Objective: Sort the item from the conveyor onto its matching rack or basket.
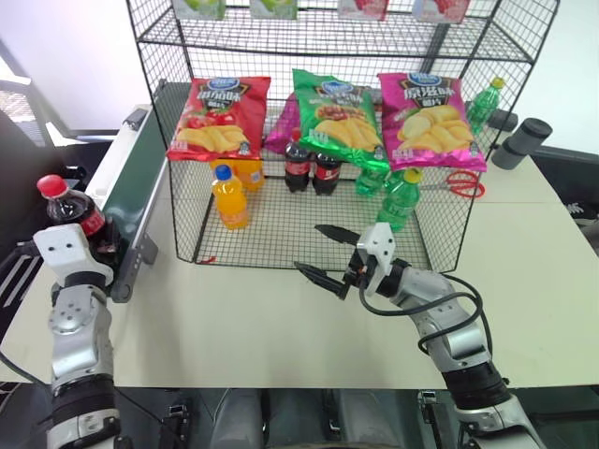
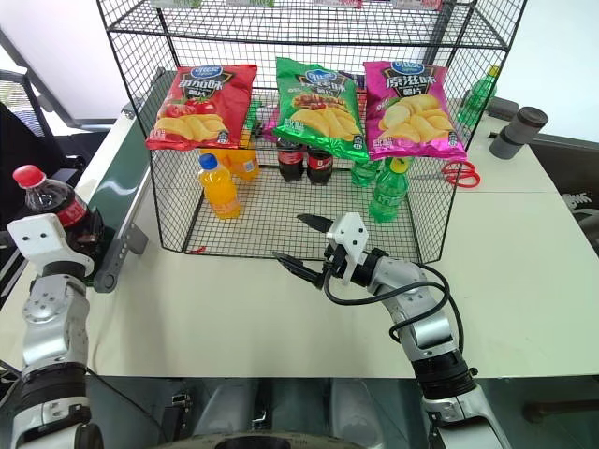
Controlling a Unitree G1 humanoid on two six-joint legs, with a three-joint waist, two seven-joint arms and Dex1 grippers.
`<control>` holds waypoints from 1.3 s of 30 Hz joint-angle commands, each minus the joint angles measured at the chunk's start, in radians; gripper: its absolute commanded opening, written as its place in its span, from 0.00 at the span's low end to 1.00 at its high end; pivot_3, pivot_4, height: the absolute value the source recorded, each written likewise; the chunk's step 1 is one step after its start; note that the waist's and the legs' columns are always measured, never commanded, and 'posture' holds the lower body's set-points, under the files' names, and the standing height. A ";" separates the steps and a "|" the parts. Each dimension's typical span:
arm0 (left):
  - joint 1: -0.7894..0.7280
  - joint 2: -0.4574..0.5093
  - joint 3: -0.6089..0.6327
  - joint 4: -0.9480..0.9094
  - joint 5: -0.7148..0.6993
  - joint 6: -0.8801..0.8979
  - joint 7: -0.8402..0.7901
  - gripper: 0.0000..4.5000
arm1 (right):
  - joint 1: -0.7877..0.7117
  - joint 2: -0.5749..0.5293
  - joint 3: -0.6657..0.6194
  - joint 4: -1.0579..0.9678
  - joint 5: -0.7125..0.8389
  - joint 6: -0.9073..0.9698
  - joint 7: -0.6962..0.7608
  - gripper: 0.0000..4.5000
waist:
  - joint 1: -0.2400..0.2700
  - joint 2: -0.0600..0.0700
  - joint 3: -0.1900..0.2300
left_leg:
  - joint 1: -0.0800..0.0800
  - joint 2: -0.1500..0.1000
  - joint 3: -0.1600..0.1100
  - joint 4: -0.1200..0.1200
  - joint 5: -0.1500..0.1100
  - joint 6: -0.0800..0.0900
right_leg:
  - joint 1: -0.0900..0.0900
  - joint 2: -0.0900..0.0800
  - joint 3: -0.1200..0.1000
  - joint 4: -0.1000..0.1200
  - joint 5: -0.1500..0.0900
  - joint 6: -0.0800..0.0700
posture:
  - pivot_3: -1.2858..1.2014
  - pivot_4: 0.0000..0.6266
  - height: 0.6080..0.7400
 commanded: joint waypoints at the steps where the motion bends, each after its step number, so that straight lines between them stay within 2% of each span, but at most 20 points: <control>1: 0.007 0.085 0.064 -0.174 -0.102 0.020 -0.104 0.64 | -0.009 -0.007 -0.022 -0.059 0.021 0.012 -0.003 1.00 | -0.001 0.000 0.000 | 0.000 0.000 0.000 0.000 0.000 0.000 | 0.000 0.000 0.000 0.000 0.000 0.000 | 0.52 0.24 1.00; 5: 0.066 0.172 0.051 -0.338 -0.268 0.168 -0.283 0.64 | -0.023 -0.018 -0.041 -0.074 0.064 0.059 0.011 1.00 | -0.004 0.000 0.000 | 0.000 0.000 0.000 -0.001 0.000 0.000 | 0.000 -0.001 0.000 -0.001 0.000 0.000 | 0.52 0.24 1.00; 8: 0.128 0.232 0.007 -0.518 -0.455 0.348 -0.406 0.64 | -0.039 -0.034 -0.046 -0.084 0.103 0.106 0.043 1.00 | -0.004 0.001 0.000 | 0.000 0.000 0.000 -0.002 0.000 -0.001 | 0.000 -0.002 0.000 -0.002 0.000 -0.001 | 0.52 0.24 1.00; 11: 0.151 0.257 -0.039 -0.615 -0.550 0.470 -0.441 0.64 | -0.054 -0.043 -0.051 -0.096 0.138 0.159 0.052 1.00 | -0.003 0.001 0.000 | 0.000 0.000 -0.001 -0.002 0.000 -0.001 | 0.001 -0.003 0.000 -0.004 0.000 -0.001 | 0.52 0.24 1.00; 13: 0.154 0.269 -0.081 -0.646 -0.564 0.524 -0.466 0.64 | -0.059 -0.046 -0.056 -0.111 0.170 0.204 0.053 1.00 | -0.004 0.001 0.000 | 0.000 0.000 -0.001 -0.002 0.000 -0.001 | 0.001 -0.003 0.000 -0.004 0.000 -0.001 | 0.52 0.24 1.00; 18: 0.105 0.263 -0.309 -0.661 -0.472 0.555 -0.555 0.64 | -0.066 -0.039 -0.051 -0.154 0.191 0.237 0.042 1.00 | -0.003 0.003 0.001 | 0.000 0.000 -0.001 -0.003 0.000 0.000 | 0.000 -0.002 0.000 -0.004 0.000 -0.001 | 0.52 0.24 1.00; 22: -0.013 0.188 -0.458 -0.575 -0.379 0.510 -0.600 0.64 | -0.066 -0.026 -0.037 -0.176 0.194 0.264 0.021 1.00 | 0.004 0.003 0.001 | 0.000 -0.001 0.000 -0.003 0.000 0.000 | 0.000 -0.001 0.001 -0.004 0.000 -0.001 | 0.52 0.24 1.00; 30: -0.142 0.111 -0.592 -0.485 -0.284 0.472 -0.716 0.64 | -0.062 -0.018 -0.024 -0.211 0.208 0.294 0.014 1.00 | 0.001 0.003 0.001 | -0.001 -0.001 0.001 -0.002 0.000 0.001 | 0.000 0.002 0.001 -0.003 0.000 0.000 | 0.52 0.24 1.00; 39: -0.179 0.072 -0.634 -0.473 -0.223 0.452 -0.766 0.64 | -0.068 -0.011 -0.017 -0.206 0.211 0.307 0.009 1.00 | 0.001 0.003 0.001 | -0.001 0.000 0.001 -0.001 0.000 0.001 | 0.000 0.005 0.001 -0.003 0.000 0.000 | 0.52 0.24 1.00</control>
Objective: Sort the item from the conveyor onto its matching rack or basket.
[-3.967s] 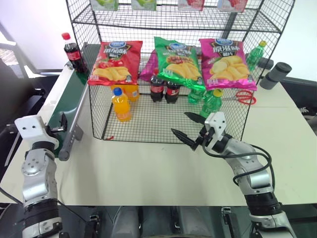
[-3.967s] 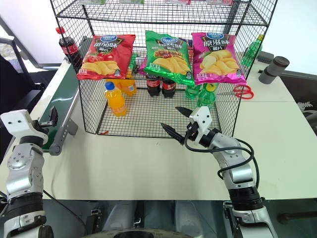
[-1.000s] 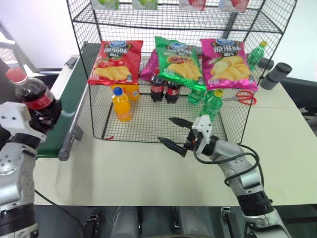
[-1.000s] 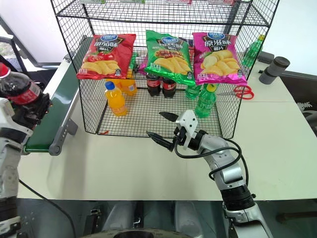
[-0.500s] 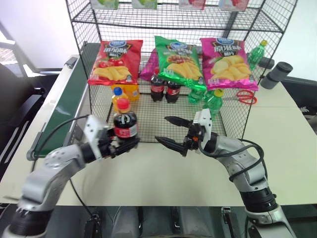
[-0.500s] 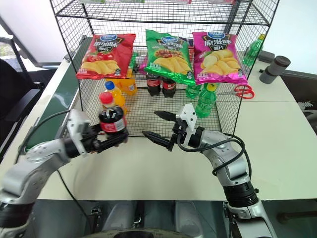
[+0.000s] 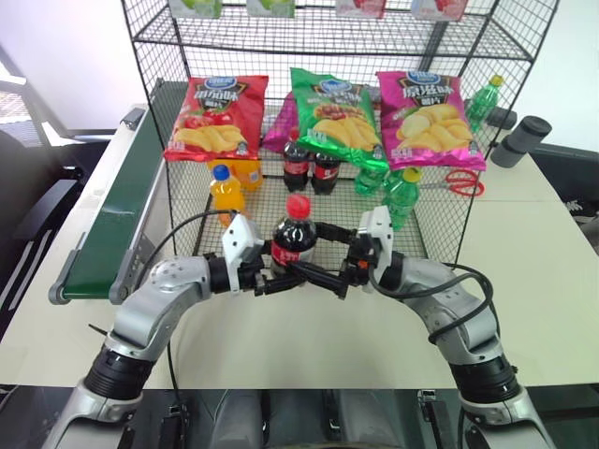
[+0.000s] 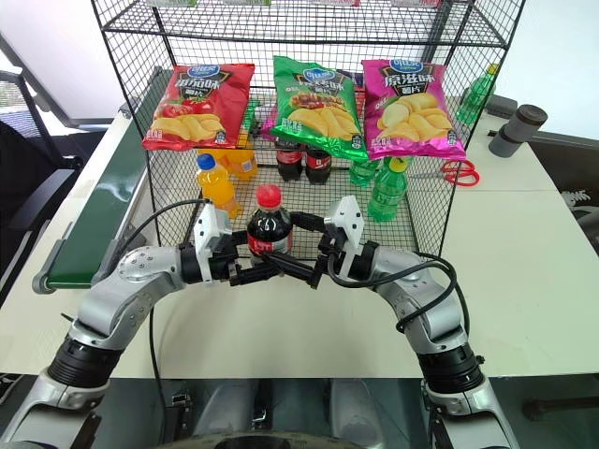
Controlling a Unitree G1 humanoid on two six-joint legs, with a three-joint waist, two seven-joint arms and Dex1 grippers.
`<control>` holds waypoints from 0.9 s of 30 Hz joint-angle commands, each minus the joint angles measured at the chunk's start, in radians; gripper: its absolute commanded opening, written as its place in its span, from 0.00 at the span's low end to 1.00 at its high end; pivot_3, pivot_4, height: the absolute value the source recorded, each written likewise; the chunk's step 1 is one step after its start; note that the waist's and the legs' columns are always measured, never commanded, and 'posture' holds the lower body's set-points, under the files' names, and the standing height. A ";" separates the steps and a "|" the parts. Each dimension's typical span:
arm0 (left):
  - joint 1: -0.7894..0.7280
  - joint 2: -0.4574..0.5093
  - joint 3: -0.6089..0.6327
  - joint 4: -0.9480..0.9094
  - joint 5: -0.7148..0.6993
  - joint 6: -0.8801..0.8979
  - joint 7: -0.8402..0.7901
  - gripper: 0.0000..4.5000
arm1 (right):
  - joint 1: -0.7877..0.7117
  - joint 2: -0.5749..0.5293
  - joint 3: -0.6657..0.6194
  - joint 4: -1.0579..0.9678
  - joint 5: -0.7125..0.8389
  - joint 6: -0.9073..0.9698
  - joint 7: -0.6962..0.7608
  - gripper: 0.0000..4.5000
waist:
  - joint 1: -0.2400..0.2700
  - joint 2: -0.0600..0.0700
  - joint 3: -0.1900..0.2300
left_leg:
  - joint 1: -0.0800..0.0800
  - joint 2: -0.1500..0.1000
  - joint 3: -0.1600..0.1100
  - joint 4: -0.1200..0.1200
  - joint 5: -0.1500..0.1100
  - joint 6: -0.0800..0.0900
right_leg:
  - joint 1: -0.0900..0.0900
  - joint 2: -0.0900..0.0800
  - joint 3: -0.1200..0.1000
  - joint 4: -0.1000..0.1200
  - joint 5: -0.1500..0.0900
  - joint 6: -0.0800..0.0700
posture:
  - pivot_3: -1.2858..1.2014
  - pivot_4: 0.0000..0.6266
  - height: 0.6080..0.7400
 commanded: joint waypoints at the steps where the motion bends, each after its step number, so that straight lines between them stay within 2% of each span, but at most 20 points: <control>1: -0.031 -0.011 0.009 -0.028 0.008 -0.040 -0.016 0.64 | -0.013 0.012 -0.001 -0.048 0.020 0.000 0.000 1.00 | 0.000 0.000 0.000 | 0.000 0.000 0.000 0.000 0.000 0.000 | 0.000 0.000 0.000 0.000 0.000 0.000 | 0.52 0.24 1.00; 3: -0.033 -0.016 0.010 -0.028 0.018 -0.041 -0.019 0.64 | -0.014 0.013 -0.001 -0.046 0.030 0.006 0.008 1.00 | 0.001 0.000 0.000 | 0.000 0.000 0.000 0.000 0.000 0.000 | 0.000 0.000 0.000 0.000 0.000 0.000 | 0.52 0.24 1.00; 6: -0.034 -0.022 0.012 -0.032 0.027 -0.037 -0.020 0.64 | -0.015 0.015 0.000 -0.045 0.038 0.013 0.014 0.81 | 0.001 0.000 0.000 | 0.000 0.000 0.000 0.000 0.000 0.000 | 0.000 0.000 0.000 0.000 0.000 0.000 | 0.52 0.24 1.00; 8: -0.034 -0.024 0.015 -0.032 0.029 -0.033 -0.022 0.64 | -0.016 0.016 0.001 -0.044 0.037 0.012 0.014 0.64 | 0.001 0.000 0.000 | 0.000 0.000 0.000 0.000 0.000 0.000 | 0.000 0.000 0.000 0.000 0.000 0.000 | 0.52 0.24 1.00; 11: -0.036 -0.025 0.019 -0.033 0.010 -0.005 -0.031 0.64 | -0.019 0.020 0.003 -0.039 0.017 -0.002 0.001 0.64 | 0.000 0.000 0.000 | 0.000 0.000 0.000 0.000 0.000 0.000 | 0.000 0.000 0.000 0.000 0.000 0.000 | 0.52 0.24 1.00; 14: -0.037 -0.020 0.023 -0.033 0.005 0.015 -0.036 0.98 | -0.022 0.026 0.002 -0.032 0.003 -0.015 -0.008 0.64 | 0.001 0.000 0.000 | 0.000 0.000 0.000 0.000 0.000 0.000 | 0.000 0.001 0.000 0.000 0.000 0.000 | 0.52 0.24 1.00; 21: 0.036 0.039 0.073 -0.005 0.085 -0.032 0.011 0.99 | -0.050 0.064 -0.028 0.063 -0.099 -0.123 -0.086 0.64 | -0.003 0.000 0.000 | 0.001 0.001 0.000 0.000 0.000 0.000 | 0.000 0.002 0.001 0.000 0.000 0.000 | 0.52 0.24 1.00; 27: 0.172 0.049 0.240 -0.011 0.088 -0.072 0.121 0.99 | -0.089 0.116 -0.025 0.289 -0.270 -0.329 -0.201 0.64 | -0.002 0.000 0.000 | 0.000 0.001 0.000 0.000 0.000 0.000 | -0.001 0.000 0.001 0.000 0.000 0.000 | 0.52 0.24 1.00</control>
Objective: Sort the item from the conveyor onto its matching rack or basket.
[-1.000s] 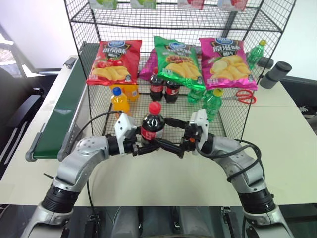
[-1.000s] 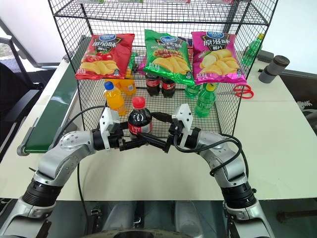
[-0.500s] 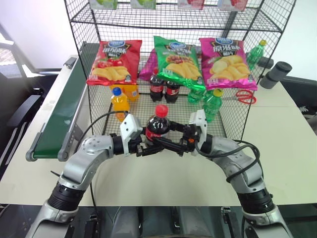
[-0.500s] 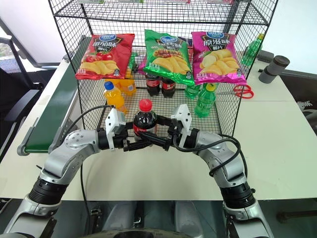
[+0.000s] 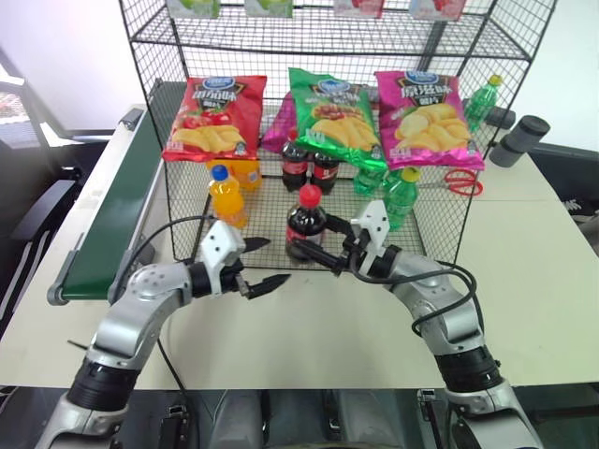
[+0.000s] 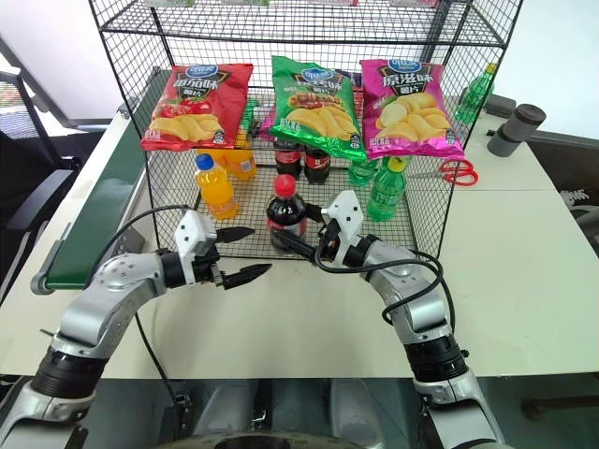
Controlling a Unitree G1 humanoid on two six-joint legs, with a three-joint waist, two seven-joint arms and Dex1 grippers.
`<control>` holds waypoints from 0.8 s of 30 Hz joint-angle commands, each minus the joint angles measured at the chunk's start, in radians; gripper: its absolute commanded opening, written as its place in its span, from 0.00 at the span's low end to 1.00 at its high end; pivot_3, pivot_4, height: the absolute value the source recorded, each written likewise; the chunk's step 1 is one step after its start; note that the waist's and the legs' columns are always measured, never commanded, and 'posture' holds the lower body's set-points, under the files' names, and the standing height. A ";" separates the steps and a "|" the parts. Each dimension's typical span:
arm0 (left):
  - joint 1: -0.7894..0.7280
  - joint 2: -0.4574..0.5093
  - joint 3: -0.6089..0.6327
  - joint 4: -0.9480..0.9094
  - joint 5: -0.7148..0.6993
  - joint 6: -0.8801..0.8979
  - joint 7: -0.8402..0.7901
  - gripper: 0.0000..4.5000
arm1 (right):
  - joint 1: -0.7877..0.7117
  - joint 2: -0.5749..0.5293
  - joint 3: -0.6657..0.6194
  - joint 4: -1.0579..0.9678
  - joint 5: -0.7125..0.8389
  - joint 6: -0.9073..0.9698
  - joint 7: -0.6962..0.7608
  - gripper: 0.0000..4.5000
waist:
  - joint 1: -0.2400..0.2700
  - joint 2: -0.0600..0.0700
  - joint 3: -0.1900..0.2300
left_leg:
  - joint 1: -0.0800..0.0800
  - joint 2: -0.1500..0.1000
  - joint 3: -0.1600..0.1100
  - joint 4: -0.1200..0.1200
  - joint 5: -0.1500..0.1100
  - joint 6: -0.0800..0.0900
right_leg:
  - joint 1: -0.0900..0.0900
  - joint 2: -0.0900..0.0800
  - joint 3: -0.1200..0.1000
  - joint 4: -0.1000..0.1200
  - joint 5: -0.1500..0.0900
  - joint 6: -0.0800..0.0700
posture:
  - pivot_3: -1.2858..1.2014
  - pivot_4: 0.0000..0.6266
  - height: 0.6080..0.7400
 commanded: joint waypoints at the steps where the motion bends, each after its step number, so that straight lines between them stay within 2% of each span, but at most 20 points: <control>1: 0.064 -0.012 0.114 -0.039 -0.007 -0.061 0.061 0.99 | -0.065 0.069 -0.023 0.128 -0.094 -0.177 -0.109 0.64 | -0.003 0.000 0.000 | 0.000 0.000 0.000 0.000 0.000 0.000 | 0.000 0.000 0.000 0.000 0.000 0.000 | 0.52 0.24 1.00; 9: 0.155 -0.063 0.216 -0.099 -0.016 -0.156 0.132 0.99 | -0.216 0.179 -0.043 0.499 -0.205 -0.415 -0.243 0.64 | -0.004 0.001 0.000 | 0.000 -0.001 0.001 0.000 0.000 -0.001 | -0.001 -0.002 0.000 0.002 0.000 0.000 | 0.52 0.24 1.00; 17: 0.189 -0.072 0.214 -0.139 -0.021 -0.158 0.151 0.99 | -0.390 0.243 -0.076 0.851 -0.258 -0.557 -0.361 0.64 | -0.008 0.001 0.001 | 0.000 -0.001 0.002 0.000 0.000 -0.001 | -0.001 -0.003 0.000 0.002 0.000 0.000 | 0.52 0.24 1.00; 24: 0.184 -0.073 0.189 -0.139 -0.014 -0.157 0.152 0.99 | -0.462 0.260 -0.110 1.001 -0.252 -0.607 -0.369 0.64 | -0.020 0.001 0.001 | 0.000 -0.001 0.001 0.000 0.000 -0.001 | -0.001 -0.004 0.000 0.002 0.000 0.000 | 0.52 0.24 1.00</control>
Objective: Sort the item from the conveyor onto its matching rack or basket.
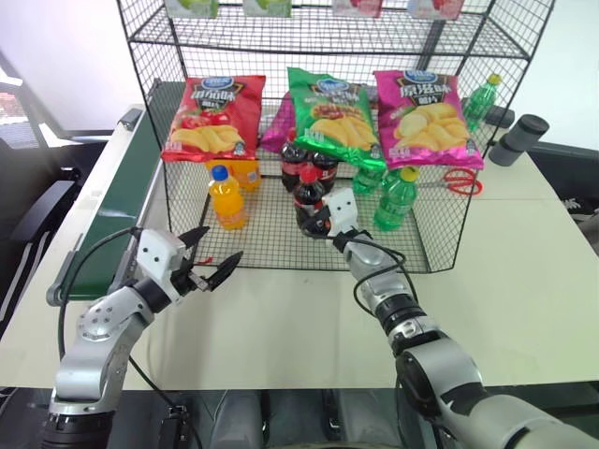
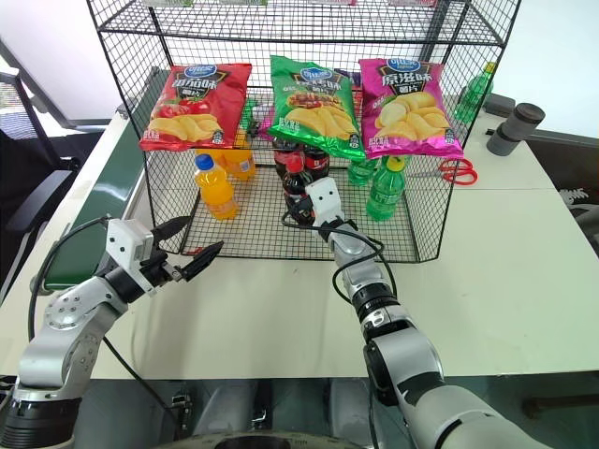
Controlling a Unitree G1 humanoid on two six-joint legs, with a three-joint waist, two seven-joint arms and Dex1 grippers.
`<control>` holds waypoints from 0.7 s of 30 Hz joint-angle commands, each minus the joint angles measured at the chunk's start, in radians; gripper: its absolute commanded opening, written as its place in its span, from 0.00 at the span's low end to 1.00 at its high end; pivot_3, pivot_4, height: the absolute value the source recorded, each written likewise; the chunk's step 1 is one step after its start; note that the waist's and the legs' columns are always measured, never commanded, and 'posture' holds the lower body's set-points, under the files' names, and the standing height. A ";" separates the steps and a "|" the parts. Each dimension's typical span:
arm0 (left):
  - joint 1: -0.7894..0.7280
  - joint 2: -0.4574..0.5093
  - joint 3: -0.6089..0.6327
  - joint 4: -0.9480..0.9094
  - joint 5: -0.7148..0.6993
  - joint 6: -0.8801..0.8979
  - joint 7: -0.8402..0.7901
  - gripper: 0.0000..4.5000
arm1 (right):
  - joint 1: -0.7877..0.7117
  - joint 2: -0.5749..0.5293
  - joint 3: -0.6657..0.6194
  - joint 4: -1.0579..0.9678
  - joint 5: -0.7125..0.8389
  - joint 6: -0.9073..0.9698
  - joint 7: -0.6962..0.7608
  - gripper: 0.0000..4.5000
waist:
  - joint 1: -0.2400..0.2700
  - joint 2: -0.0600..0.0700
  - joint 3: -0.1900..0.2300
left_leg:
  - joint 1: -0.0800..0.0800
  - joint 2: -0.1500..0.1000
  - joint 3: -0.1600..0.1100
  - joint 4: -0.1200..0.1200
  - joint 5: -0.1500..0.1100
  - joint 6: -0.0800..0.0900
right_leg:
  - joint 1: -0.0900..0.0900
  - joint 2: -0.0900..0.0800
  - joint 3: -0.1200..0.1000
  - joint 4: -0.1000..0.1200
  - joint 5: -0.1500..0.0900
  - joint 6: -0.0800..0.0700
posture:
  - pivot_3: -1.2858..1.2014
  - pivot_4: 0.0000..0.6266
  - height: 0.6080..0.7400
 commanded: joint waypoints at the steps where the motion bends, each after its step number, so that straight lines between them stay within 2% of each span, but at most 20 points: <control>1: -0.010 -0.002 -0.011 -0.039 -0.005 -0.015 -0.003 0.99 | -0.047 0.012 -0.029 0.022 0.012 -0.049 0.015 0.64 | -0.009 0.000 0.000 | 0.000 0.000 0.000 0.000 0.000 0.000 | 0.000 0.000 0.000 0.000 0.000 0.000 | 0.52 0.24 1.00; 3: -0.015 -0.001 -0.020 -0.034 -0.001 -0.016 -0.006 1.00 | -0.049 0.017 -0.040 0.030 0.024 -0.048 0.042 0.87 | -0.013 0.000 0.000 | 0.000 0.000 0.000 0.000 0.000 0.000 | 0.000 0.000 0.000 0.000 0.000 0.000 | 0.52 0.24 1.00; 5: -0.020 -0.002 -0.026 -0.030 0.001 -0.017 -0.006 1.00 | -0.045 0.018 -0.045 0.026 0.028 -0.050 0.061 0.99 | -0.014 0.000 0.000 | 0.000 0.000 0.000 0.000 0.000 0.000 | 0.000 0.000 0.000 0.001 0.000 0.000 | 0.52 0.24 1.00; 12: -0.036 -0.004 -0.042 -0.022 -0.002 -0.016 -0.003 1.00 | 0.007 -0.017 -0.045 -0.060 0.020 -0.065 0.111 0.99 | -0.014 0.000 0.000 | 0.001 0.000 0.000 0.000 0.000 0.000 | 0.000 0.000 0.000 0.002 0.000 0.000 | 0.52 0.24 1.00; 21: -0.062 0.000 -0.041 -0.015 -0.009 0.042 0.015 1.00 | 0.256 -0.182 -0.021 -0.485 0.077 0.096 0.325 0.99 | -0.012 0.000 0.000 | 0.001 0.000 -0.001 0.000 0.000 0.000 | 0.000 -0.001 0.000 0.001 0.000 0.000 | 0.52 0.24 1.00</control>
